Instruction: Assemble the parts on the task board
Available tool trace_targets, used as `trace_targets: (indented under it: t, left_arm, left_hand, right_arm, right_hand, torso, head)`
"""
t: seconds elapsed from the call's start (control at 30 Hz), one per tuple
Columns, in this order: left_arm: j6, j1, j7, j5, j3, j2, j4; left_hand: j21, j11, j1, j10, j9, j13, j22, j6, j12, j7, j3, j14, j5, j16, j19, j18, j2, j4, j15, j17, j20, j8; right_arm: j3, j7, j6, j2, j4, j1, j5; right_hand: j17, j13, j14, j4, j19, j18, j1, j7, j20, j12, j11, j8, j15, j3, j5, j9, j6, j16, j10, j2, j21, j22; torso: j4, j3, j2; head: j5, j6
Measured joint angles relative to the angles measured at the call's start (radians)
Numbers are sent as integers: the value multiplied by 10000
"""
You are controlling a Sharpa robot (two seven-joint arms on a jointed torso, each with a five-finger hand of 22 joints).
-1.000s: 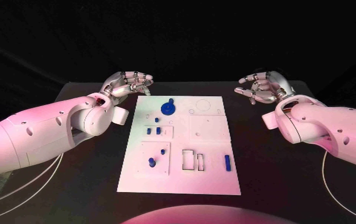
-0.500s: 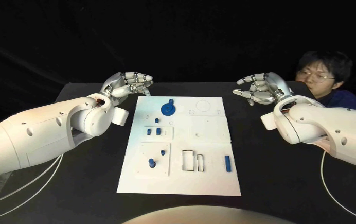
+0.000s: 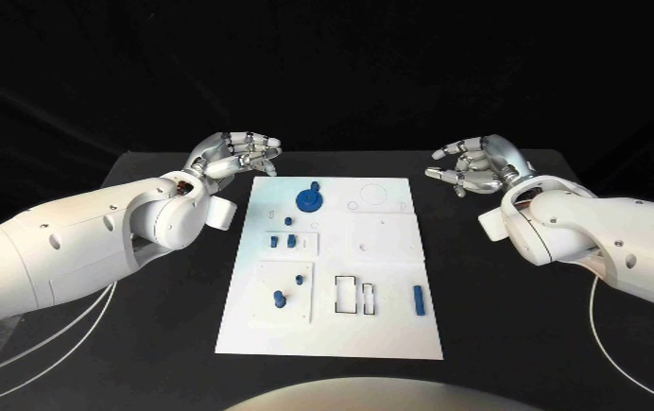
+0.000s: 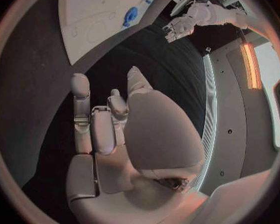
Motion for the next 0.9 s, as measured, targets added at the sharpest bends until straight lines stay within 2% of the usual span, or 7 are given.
trace_targets:
  t: [0.5, 0.77, 0.9]
  left_arm:
    - [4, 0, 2, 4, -3, -1, 0]
    - [5, 0, 3, 6, -2, -3, -1]
    - [5, 0, 3, 7, -1, -8, -1]
  left_hand:
    - [0, 0, 0, 0, -2, 1, 0, 0, 0, 0, 0, 0, 0, 1, 0, 0, 0, 0, 0, 1, 0, 0]
    - [-34, -1, 0, 74, -1, 1, -12, 0, 0, 0, -28, 0, 0, 1, 0, 0, 0, -28, 0, -10, 0, 65]
    - [-34, -1, 0, 74, -1, 2, -12, 0, 0, 0, -28, 0, 0, 2, 0, 0, 0, -28, 0, -10, 0, 66]
  right_arm:
    - [0, -226, 130, -25, 141, 0, -561]
    - [0, -376, 186, -33, 153, -1, -864]
    - [0, -434, 198, -33, 154, -2, -969]
  right_hand:
    - [238, -26, -1, 37, 166, -2, -65, -58, -53, 174, -66, -39, -3, -101, 0, -10, 133, 45, 126, -65, 202, 91]
    - [292, -177, -2, 12, 199, -3, -108, -23, -20, 229, -79, -39, -4, -126, 0, -9, 168, 99, 140, -100, 263, 115]
    - [340, -177, -2, 29, 234, -2, -162, -47, -54, 252, -79, -38, -4, -142, 0, -9, 193, 99, 140, -47, 293, 135]
  torso:
    - [-4, 4, 0]
    - [-4, 5, -1]
    - [-4, 5, -1]
  head:
    - [-4, -11]
    - [-9, -12]
    - [-10, -12]
